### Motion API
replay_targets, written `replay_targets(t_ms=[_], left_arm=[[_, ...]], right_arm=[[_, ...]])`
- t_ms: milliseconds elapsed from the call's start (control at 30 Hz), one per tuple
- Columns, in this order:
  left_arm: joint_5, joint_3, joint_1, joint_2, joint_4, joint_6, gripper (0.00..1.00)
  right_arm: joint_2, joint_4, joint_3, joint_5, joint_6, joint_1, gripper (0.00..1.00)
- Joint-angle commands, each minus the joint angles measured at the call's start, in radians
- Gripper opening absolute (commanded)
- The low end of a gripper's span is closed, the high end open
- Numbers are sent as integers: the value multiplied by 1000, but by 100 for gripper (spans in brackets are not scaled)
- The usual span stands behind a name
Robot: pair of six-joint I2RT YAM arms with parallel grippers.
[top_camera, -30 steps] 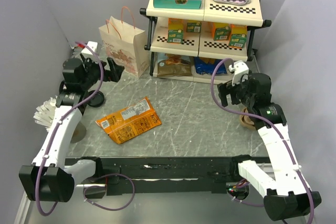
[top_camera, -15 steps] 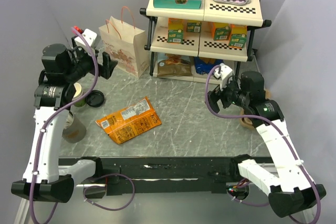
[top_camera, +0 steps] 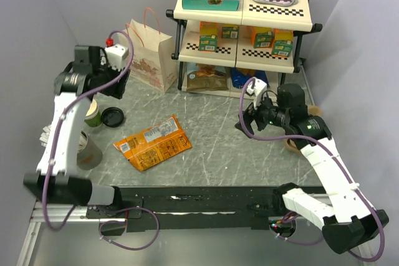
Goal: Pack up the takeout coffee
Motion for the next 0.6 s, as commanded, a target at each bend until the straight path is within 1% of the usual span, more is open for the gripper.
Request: replay_targets(t_ms=[0,67,100,167,200,300,367,433,567], left_arm=[[-81,113,52,152,-122,-32,68],[-108,155,96,206,-136,-59,68],[-114,193,117,261,-152,-66,68],[-137,234,130,323,-180,-86,65],[-148,274,141,378,-192,-90,63],[-171,322,160,455,-226,-106,59],[-179,334,173,481,-245,-104,52],[-186,334,182,506,-257,-109,50],[-196,310,216,510,-249,-110,51]], right_arm=[[-3,9,-4,-58,16,42,95],[-9,6,-13,-52,22,56,95],[-15,9,-20,-51,26,57,95],[-22,16,-28,-48,35,59,95],[-28,19,-33,-47,38,59,96],[-43,24,-43,-42,46,59,96],[-55,30,-51,-42,49,59,96],[-60,32,-63,-41,51,59,96],[-78,44,-89,-36,57,58,96]])
